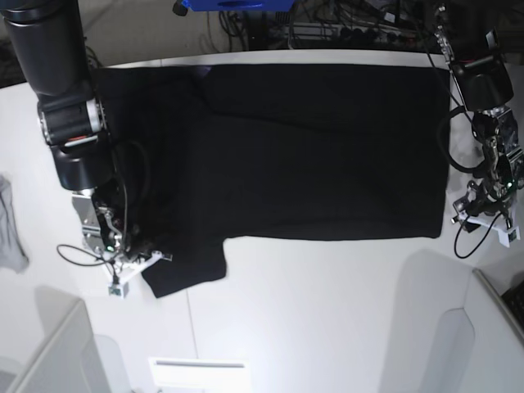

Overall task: Fold the T-shirt properly
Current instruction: 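Release the shoulders and move both grippers to the shirt's hem corners, then grasp the hem corners with both grippers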

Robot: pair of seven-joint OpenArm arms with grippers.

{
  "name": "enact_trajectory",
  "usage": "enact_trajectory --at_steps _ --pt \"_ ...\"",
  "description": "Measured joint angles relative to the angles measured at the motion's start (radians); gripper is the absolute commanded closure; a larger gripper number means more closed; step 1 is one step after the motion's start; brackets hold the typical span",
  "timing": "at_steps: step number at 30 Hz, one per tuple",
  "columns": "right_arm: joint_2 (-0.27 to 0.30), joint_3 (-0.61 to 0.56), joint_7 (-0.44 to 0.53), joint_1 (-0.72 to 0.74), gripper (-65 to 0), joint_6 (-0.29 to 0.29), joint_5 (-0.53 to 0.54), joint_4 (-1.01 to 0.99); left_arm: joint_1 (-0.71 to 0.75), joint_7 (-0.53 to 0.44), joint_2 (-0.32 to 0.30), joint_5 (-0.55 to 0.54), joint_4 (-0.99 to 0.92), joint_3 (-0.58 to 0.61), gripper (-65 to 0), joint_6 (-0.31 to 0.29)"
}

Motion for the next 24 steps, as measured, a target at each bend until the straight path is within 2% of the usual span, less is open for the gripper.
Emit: enact_trajectory --at_steps 4,9,12,14,24 --pt "-0.002 0.000 -0.001 0.000 0.0 0.000 -0.002 0.000 -0.050 -0.002 0.042 0.047 -0.057 0.003 -36.7 -0.011" --pt "-0.004 0.002 -0.001 0.000 0.0 0.000 -0.003 0.000 -0.092 -0.002 0.054 0.057 -0.113 0.024 -36.7 -0.004" --pt "-0.006 0.002 -0.001 0.000 0.0 0.000 -0.003 0.000 -0.118 -0.027 0.060 0.054 -0.124 0.111 -36.9 -0.007" --pt "-0.007 0.002 -0.001 0.000 0.0 0.000 -0.003 0.001 -0.124 -0.080 0.071 0.043 -0.125 0.147 -37.4 -0.015" --pt "-0.007 0.002 -0.002 -0.001 0.0 0.000 -0.003 0.001 -0.210 -0.142 0.080 0.057 -0.312 0.164 -36.7 -0.007"
